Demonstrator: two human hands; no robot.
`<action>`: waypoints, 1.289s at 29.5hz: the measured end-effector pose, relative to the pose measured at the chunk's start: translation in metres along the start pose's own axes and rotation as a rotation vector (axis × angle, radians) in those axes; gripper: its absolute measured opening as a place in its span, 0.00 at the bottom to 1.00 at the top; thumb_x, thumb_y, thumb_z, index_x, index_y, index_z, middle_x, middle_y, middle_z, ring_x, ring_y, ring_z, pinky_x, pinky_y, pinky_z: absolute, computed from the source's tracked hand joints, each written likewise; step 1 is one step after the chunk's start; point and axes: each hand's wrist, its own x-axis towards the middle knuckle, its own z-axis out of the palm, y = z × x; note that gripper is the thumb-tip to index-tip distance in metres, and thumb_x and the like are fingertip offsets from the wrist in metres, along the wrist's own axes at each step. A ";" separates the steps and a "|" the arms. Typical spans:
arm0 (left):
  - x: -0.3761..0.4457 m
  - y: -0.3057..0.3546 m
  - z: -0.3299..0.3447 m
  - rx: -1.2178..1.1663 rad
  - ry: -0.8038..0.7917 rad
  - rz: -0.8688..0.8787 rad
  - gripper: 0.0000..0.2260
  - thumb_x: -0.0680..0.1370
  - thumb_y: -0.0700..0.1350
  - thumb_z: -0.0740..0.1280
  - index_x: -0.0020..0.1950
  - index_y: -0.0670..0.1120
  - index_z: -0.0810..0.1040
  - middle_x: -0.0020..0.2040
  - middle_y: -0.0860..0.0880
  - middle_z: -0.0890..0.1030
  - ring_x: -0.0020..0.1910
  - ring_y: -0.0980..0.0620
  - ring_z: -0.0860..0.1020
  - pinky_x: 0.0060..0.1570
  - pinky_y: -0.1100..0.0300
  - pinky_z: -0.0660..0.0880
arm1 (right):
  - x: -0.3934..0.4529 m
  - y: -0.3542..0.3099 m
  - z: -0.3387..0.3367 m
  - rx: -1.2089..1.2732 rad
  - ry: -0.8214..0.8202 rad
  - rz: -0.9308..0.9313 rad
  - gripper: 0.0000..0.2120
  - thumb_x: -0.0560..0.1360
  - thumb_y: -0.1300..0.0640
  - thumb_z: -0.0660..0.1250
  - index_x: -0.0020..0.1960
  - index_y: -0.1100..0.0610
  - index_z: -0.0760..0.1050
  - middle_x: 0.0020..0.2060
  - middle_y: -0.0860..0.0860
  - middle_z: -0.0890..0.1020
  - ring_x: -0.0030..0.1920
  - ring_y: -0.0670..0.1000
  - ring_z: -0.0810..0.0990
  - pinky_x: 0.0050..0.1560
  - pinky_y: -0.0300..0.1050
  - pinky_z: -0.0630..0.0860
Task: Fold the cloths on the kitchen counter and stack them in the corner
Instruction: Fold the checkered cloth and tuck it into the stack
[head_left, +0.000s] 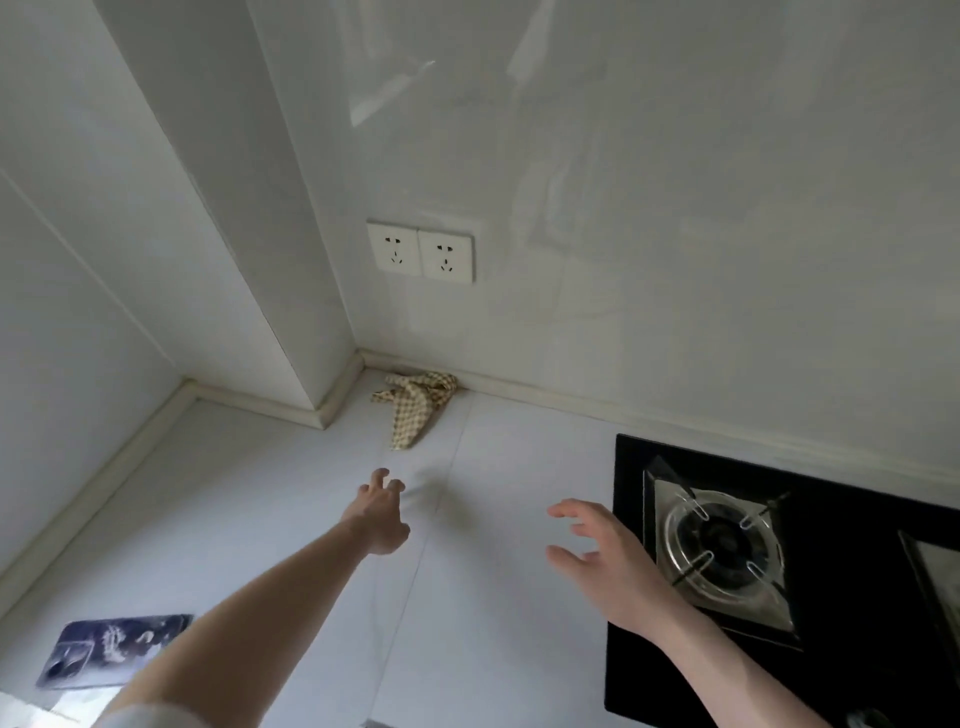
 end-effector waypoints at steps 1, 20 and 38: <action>0.010 -0.004 -0.005 0.025 -0.010 0.008 0.32 0.78 0.48 0.66 0.81 0.48 0.60 0.82 0.46 0.49 0.76 0.41 0.63 0.68 0.48 0.73 | 0.001 -0.003 0.003 0.003 0.010 0.010 0.17 0.78 0.48 0.71 0.64 0.36 0.72 0.68 0.34 0.70 0.65 0.36 0.72 0.64 0.41 0.74; 0.021 -0.002 -0.117 -0.573 0.605 0.362 0.05 0.76 0.42 0.74 0.46 0.52 0.86 0.45 0.58 0.86 0.44 0.57 0.84 0.48 0.58 0.82 | 0.035 -0.058 0.050 0.125 0.133 0.102 0.15 0.78 0.52 0.69 0.61 0.36 0.75 0.64 0.30 0.72 0.59 0.34 0.77 0.51 0.34 0.78; -0.159 0.036 -0.122 -0.731 0.241 0.498 0.09 0.76 0.39 0.73 0.49 0.53 0.84 0.42 0.58 0.85 0.36 0.58 0.83 0.36 0.67 0.75 | -0.009 -0.101 0.082 0.244 0.057 -0.021 0.19 0.71 0.41 0.76 0.60 0.41 0.76 0.60 0.35 0.79 0.55 0.40 0.82 0.55 0.43 0.81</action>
